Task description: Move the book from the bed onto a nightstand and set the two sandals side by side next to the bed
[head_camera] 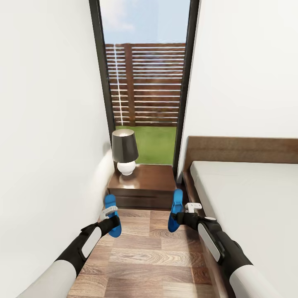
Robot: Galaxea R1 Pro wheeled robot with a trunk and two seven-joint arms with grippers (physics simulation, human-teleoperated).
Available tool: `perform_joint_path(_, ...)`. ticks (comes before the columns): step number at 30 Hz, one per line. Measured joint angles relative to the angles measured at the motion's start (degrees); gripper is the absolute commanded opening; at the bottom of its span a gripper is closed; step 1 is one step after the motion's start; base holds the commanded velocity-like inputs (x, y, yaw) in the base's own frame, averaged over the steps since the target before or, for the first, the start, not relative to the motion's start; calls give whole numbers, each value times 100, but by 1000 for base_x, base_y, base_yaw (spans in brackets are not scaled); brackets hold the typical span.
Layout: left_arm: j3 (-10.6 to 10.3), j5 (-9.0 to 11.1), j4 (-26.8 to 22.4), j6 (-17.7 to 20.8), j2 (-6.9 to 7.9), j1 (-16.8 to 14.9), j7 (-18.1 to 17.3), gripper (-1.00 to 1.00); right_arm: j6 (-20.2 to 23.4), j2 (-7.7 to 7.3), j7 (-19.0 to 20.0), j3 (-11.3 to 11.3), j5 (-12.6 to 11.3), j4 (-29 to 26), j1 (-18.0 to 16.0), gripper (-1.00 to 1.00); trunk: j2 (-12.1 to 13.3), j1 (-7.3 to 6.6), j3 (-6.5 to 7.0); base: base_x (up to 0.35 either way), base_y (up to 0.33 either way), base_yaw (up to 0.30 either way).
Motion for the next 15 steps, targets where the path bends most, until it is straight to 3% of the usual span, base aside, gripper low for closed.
perform_joint_path(15, 3, 0, 0, 1, 7, 0, -6, -100, 0, 0, 0, 0, 0, 0, -1, -100, 0, 0, 0, 0, 0, 0)
